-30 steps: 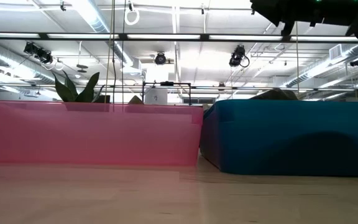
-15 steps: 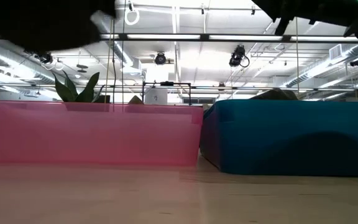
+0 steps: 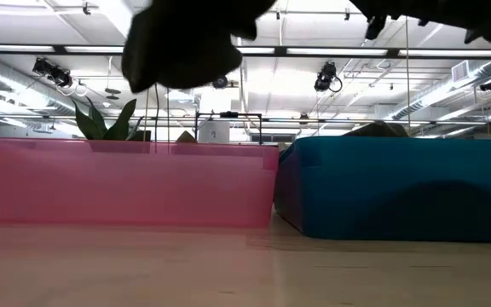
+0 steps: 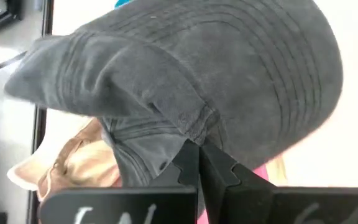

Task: Pick & Place hat
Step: Put the black cap into the blue bin

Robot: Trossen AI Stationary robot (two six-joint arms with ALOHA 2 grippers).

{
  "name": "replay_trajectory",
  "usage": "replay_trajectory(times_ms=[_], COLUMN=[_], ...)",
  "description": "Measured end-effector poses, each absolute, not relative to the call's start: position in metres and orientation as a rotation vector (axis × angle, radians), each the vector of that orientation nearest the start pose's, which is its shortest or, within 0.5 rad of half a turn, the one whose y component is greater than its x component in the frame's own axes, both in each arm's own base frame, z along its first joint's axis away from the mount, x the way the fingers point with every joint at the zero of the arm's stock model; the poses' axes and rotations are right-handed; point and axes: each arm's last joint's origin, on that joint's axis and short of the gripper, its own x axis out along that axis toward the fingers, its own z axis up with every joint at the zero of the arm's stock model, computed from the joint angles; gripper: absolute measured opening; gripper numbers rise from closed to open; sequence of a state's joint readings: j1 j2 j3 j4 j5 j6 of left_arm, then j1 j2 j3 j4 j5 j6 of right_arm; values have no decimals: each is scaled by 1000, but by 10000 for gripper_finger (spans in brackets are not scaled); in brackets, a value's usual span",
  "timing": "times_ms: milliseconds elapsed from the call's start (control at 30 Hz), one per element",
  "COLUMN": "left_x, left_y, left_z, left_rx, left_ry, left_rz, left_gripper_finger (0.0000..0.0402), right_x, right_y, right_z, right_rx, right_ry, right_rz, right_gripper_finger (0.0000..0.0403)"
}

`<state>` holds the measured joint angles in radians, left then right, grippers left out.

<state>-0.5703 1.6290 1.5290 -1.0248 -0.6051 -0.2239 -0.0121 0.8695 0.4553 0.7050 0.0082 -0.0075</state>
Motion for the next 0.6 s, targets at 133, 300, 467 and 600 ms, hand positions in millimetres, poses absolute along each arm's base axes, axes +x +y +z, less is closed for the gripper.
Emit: replay_trajectory(times_ms=[133,300,467,600], left_x=[288,294,297,298], left_y=[-153,-148,-148,-148], left_z=[304,303,305,305], left_rx=[439,465,522,541], left_ry=[965,954,926,922], left_rz=[79,57,20,9], left_gripper_finger=[2,2,2,2], right_x=[200,211,228,246], right_y=[0,7,17,24], right_z=[296,293,284,285], right_rx=[-11,-38,-66,-63], right_ry=[-112,-10,113,217], right_rz=[34,75,118,144], right_gripper_finger=[111,111,111,111])
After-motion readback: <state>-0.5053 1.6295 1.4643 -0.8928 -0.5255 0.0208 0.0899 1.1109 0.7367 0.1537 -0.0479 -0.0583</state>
